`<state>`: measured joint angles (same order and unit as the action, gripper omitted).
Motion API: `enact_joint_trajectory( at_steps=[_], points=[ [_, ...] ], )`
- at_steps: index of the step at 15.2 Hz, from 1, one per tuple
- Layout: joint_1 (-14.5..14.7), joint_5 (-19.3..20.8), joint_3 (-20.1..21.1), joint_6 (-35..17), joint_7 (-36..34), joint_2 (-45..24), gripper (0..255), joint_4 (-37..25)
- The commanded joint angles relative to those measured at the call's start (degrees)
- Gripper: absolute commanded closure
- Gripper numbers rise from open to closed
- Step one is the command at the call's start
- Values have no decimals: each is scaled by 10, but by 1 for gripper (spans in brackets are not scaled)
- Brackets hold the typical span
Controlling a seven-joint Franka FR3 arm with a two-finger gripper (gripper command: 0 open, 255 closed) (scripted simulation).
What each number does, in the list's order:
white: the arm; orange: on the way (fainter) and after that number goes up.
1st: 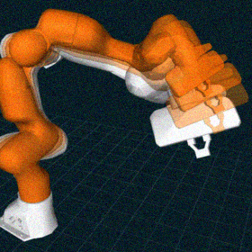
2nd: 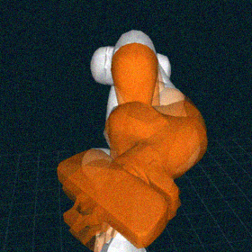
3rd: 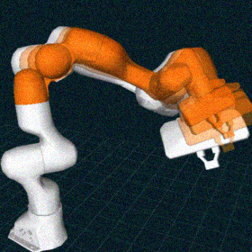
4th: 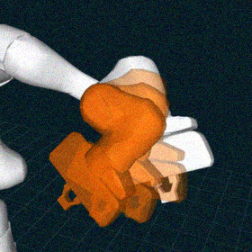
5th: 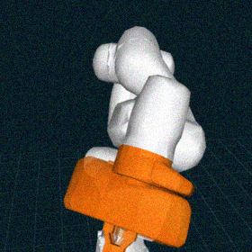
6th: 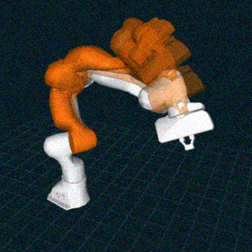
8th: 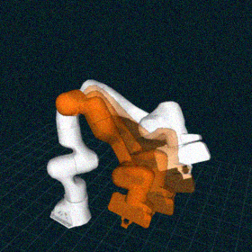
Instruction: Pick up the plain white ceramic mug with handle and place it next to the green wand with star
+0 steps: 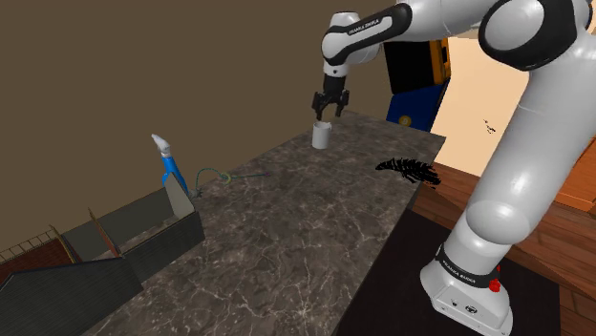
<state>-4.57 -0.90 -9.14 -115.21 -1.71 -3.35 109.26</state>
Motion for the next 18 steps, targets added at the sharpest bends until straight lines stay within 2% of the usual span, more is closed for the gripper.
enact_joint_trajectory(
  at_steps=[1,10,18],
  points=[
    [-6,-6,-4,-11,8,-40,0,-32],
    [-36,-37,-9,-8,29,-230,0,-233],
    [-38,-41,-7,-54,32,-253,0,-209]
  ],
)
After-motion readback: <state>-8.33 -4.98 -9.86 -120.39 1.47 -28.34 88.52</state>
